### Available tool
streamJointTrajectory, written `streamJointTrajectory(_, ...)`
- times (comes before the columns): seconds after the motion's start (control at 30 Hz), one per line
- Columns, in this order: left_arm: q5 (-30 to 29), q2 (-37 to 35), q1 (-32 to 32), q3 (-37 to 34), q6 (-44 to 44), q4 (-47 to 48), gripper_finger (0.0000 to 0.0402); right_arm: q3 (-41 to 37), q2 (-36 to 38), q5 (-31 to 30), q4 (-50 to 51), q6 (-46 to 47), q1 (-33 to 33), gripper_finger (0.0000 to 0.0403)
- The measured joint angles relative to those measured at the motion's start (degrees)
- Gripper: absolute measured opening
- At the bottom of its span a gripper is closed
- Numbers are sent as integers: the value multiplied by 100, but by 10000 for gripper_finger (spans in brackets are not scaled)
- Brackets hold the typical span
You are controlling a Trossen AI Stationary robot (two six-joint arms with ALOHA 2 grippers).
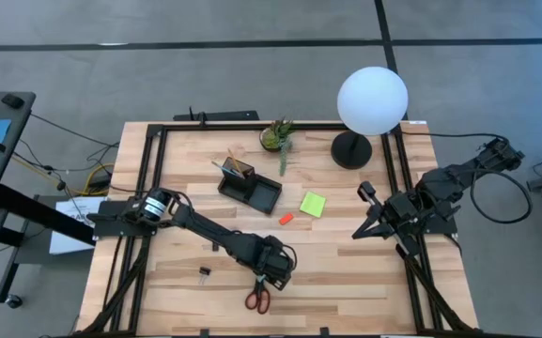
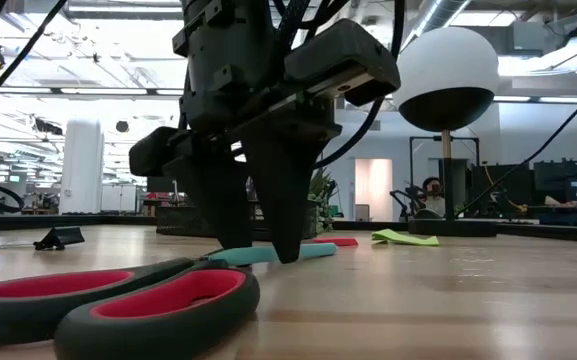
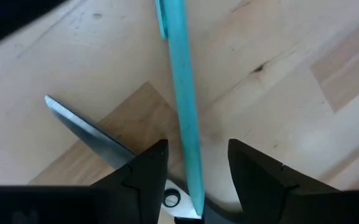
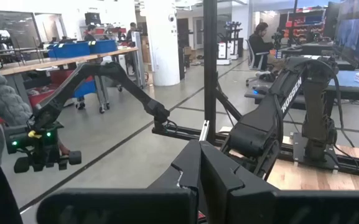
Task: Pick and place office supplies into organizer
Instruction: Put the blue pen into the black desk organizer
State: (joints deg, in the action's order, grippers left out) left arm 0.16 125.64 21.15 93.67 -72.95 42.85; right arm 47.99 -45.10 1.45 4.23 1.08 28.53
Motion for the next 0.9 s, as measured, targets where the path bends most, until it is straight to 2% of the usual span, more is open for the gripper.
streamJointTrajectory(0.2,21,107,-11,9,-2,20,135,0,0,0,0,0,0,0)
streamJointTrajectory(0.37,264,385,-37,102,29,161,92,0,0,0,-4,0,0,0)
streamJointTrajectory(0.63,313,350,-145,140,61,367,15,0,0,0,0,-2,0,0)
streamJointTrajectory(0.77,285,354,-252,510,195,603,19,0,0,0,-2,-2,0,0)
streamJointTrajectory(0.9,-209,447,-365,1114,376,1109,16,0,0,1,-4,-1,0,0)
